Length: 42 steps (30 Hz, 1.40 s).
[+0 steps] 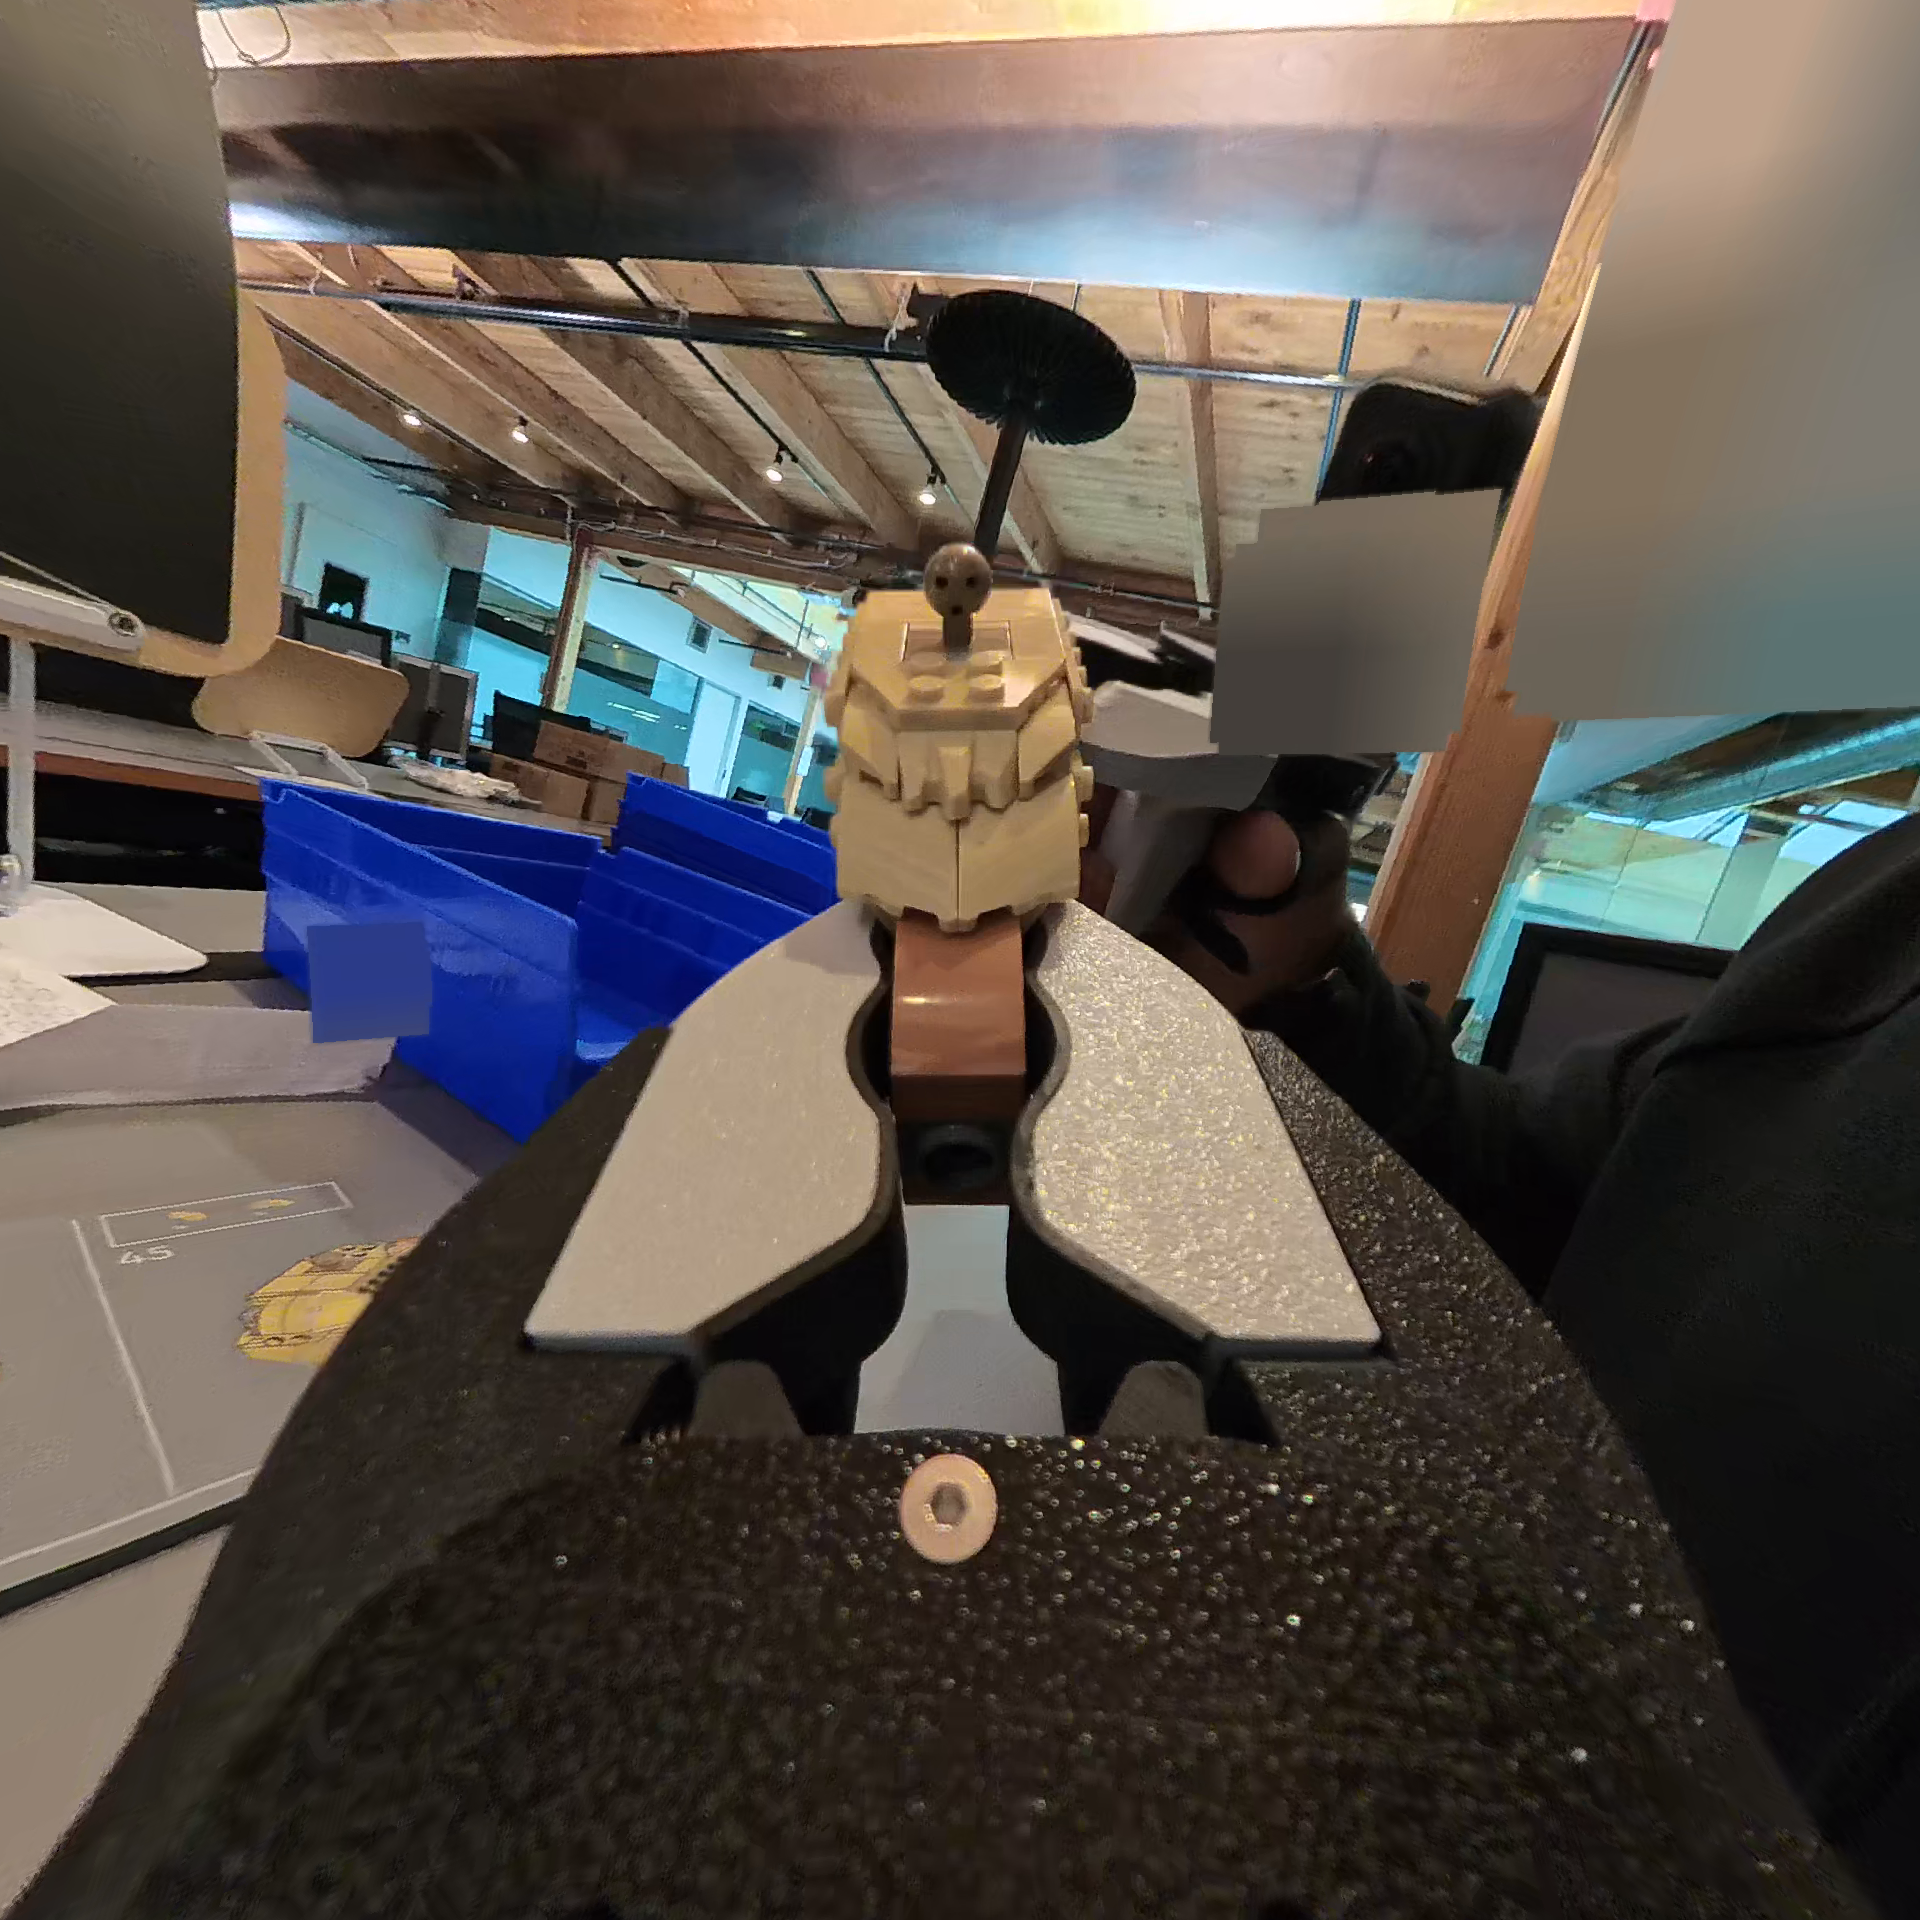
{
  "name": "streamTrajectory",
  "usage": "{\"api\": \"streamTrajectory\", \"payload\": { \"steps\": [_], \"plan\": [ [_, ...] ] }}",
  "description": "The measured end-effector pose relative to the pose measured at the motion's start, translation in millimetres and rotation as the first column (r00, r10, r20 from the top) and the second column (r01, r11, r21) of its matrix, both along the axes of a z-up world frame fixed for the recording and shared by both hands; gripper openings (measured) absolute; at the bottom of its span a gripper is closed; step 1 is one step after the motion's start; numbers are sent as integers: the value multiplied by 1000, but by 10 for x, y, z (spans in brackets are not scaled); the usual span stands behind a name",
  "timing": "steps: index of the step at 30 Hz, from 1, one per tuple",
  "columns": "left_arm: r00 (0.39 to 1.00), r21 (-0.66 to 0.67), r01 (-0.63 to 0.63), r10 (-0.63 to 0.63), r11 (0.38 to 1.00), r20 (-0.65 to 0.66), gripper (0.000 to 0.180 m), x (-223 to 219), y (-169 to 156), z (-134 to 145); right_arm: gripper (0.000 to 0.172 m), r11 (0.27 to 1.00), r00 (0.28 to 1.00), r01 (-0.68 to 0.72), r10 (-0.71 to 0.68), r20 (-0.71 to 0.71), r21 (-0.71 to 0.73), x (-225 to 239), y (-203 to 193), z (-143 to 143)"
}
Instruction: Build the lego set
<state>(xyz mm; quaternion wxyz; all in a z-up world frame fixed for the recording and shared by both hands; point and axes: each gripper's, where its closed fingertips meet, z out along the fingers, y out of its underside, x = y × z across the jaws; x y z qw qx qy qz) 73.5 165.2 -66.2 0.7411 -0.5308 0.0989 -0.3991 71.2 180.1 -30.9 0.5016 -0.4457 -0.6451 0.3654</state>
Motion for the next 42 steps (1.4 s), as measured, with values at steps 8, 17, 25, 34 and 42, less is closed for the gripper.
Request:
{"api": "streamTrajectory", "payload": {
  "steps": [8,17,25,34,42],
  "plan": [
    [995,-16,-27,25,999,-99,18,-27,-12,-53,38,997,998,40,-43,38,61,-5,3,-84],
    [986,-46,-30,22,998,-166,18,-3,-10,-128,38,995,992,37,-47,116,94,26,8,-169],
    [983,-84,-8,-8,996,-183,17,55,0,-203,38,993,987,33,-51,155,118,51,2,-215],
    [977,-96,-29,8,995,-213,17,51,3,-252,38,993,982,31,-52,184,116,64,12,-279],
    [960,-16,-115,107,993,-260,18,7,7,-182,47,991,998,57,-61,29,119,21,-52,-173]
  ]
}}
